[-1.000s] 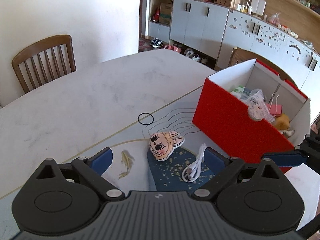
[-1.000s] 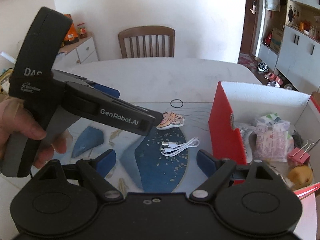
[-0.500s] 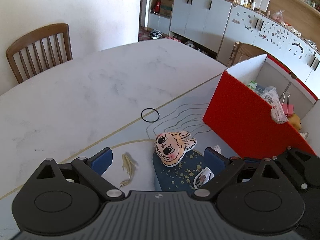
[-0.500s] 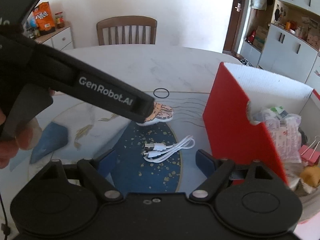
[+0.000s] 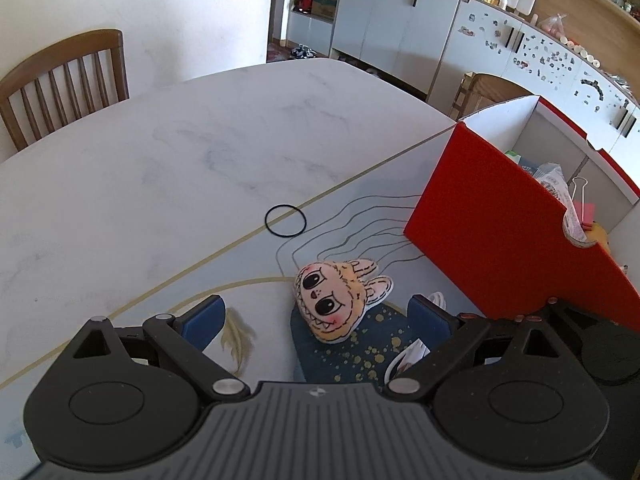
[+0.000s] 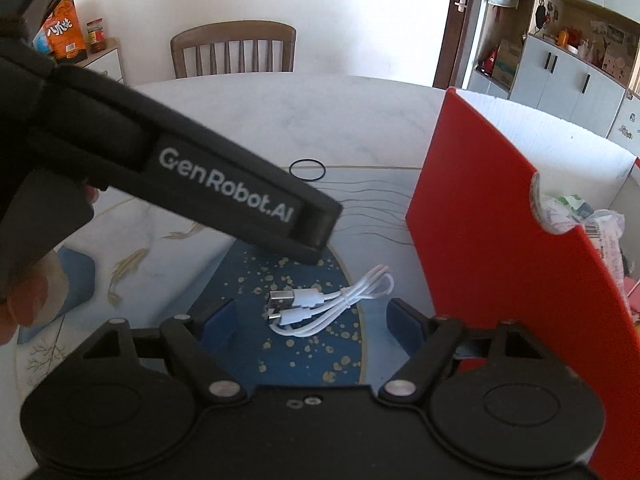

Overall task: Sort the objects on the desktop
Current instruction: 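Grasp the cartoon face plush toy with the left tool while the right tool grasps the white USB cable, then carry the plush toy and USB cable over the red box with both tools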

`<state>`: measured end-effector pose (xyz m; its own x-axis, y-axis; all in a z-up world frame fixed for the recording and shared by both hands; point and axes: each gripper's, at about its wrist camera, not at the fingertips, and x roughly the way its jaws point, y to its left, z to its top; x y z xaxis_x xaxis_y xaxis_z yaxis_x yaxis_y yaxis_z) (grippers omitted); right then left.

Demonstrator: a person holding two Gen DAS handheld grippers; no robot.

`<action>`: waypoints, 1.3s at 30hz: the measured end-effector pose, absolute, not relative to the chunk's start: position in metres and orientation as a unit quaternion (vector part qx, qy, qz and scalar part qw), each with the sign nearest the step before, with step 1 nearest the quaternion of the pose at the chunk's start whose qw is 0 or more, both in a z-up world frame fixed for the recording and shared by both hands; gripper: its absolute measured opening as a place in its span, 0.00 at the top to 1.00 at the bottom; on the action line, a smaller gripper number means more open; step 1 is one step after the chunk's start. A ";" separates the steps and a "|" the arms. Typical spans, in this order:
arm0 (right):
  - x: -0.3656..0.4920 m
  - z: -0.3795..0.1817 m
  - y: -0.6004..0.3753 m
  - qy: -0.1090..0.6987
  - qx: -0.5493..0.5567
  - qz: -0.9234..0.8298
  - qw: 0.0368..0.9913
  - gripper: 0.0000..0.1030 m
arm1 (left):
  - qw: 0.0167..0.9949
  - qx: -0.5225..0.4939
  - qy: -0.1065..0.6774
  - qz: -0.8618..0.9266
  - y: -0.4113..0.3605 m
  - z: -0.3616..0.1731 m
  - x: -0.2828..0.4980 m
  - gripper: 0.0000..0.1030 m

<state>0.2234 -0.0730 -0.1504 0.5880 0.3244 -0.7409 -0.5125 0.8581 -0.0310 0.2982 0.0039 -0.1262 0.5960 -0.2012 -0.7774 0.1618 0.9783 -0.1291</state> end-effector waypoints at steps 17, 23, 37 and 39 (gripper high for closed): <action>0.228 -0.147 -0.080 0.381 -0.100 0.249 0.885 0.40 | 0.891 -0.033 0.437 -0.116 -0.003 -0.142 0.314 0.20; 0.235 -0.143 -0.083 0.381 -0.099 0.249 0.885 0.54 | 0.890 -0.035 0.439 -0.117 -0.003 -0.143 0.316 0.40; 0.231 -0.135 -0.088 0.394 -0.087 0.255 0.879 0.63 | 0.894 -0.062 0.436 -0.086 0.016 -0.143 0.308 0.46; 0.229 -0.133 -0.089 0.396 -0.086 0.256 0.878 0.64 | 0.894 -0.066 0.436 -0.085 0.017 -0.142 0.304 0.46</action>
